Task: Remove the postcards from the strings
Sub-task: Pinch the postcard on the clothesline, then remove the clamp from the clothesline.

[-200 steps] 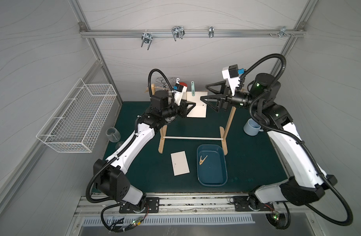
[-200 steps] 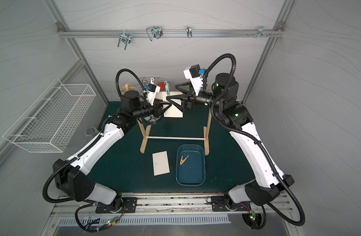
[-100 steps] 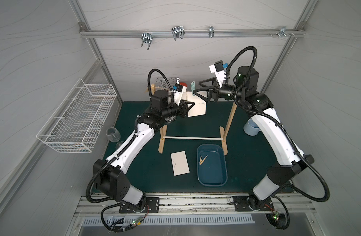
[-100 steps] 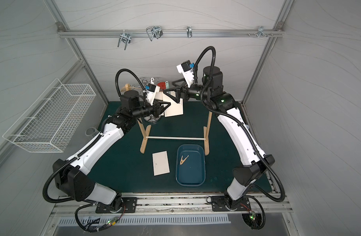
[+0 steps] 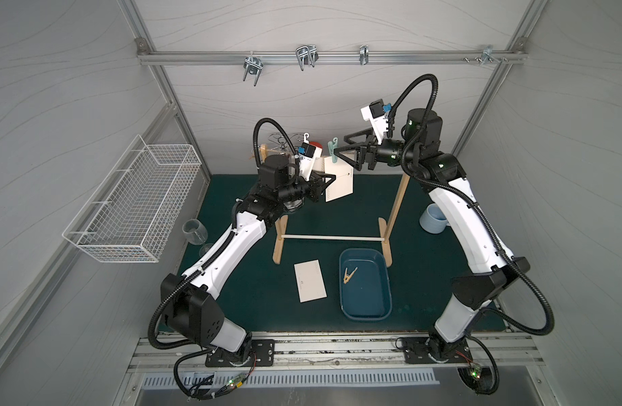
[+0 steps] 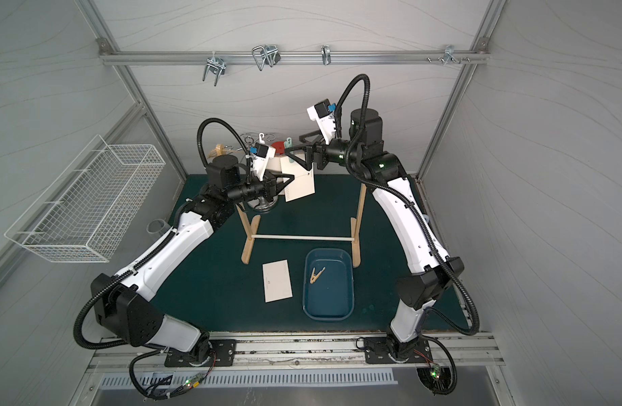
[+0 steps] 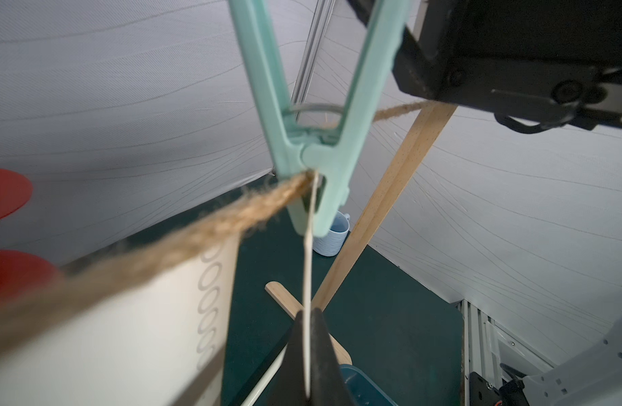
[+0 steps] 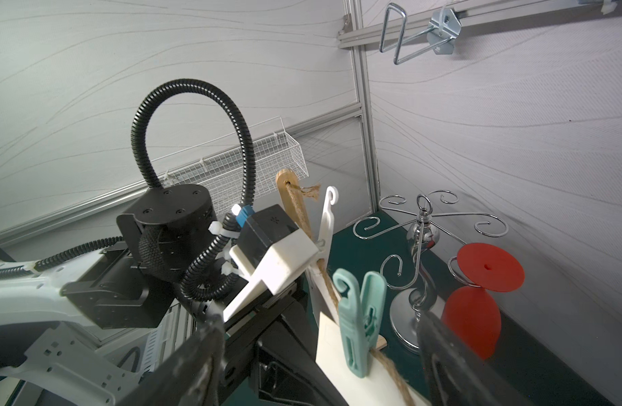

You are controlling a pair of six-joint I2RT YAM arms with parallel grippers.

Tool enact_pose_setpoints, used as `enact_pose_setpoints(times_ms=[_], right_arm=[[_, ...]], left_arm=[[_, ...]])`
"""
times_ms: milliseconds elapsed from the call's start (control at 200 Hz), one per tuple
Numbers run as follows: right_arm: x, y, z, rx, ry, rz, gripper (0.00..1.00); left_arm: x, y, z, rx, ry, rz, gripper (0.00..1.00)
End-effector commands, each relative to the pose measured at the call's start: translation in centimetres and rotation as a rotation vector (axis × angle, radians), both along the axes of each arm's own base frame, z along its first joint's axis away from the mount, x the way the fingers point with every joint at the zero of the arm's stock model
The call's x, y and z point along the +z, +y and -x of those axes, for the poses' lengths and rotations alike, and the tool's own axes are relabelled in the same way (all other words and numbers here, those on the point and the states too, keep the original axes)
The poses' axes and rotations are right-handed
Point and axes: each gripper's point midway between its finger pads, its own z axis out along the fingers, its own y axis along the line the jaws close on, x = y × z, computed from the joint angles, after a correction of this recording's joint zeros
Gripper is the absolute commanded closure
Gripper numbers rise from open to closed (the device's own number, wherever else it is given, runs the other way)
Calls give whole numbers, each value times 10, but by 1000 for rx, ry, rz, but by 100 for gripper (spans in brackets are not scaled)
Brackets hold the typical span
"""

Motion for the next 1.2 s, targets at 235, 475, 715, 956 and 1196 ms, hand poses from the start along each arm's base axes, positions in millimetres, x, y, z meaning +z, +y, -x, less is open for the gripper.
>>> enact_pose_setpoints(times_ms=[235, 475, 715, 956, 1196], right_arm=[[-3, 3, 4, 74, -5, 17, 14], [-6, 4, 3, 82, 2, 35, 14], [-10, 10, -1, 111, 27, 51, 15], [-21, 15, -5, 141, 62, 69, 17], [-34, 18, -5, 168, 91, 87, 24]], left_arm=[[10, -7, 10, -101, -48, 39, 100], [8, -7, 15, -138, -44, 55, 100], [4, -6, 17, -155, -45, 54, 100], [6, -5, 21, -163, -76, 48, 100], [10, -5, 23, -170, -95, 44, 100]])
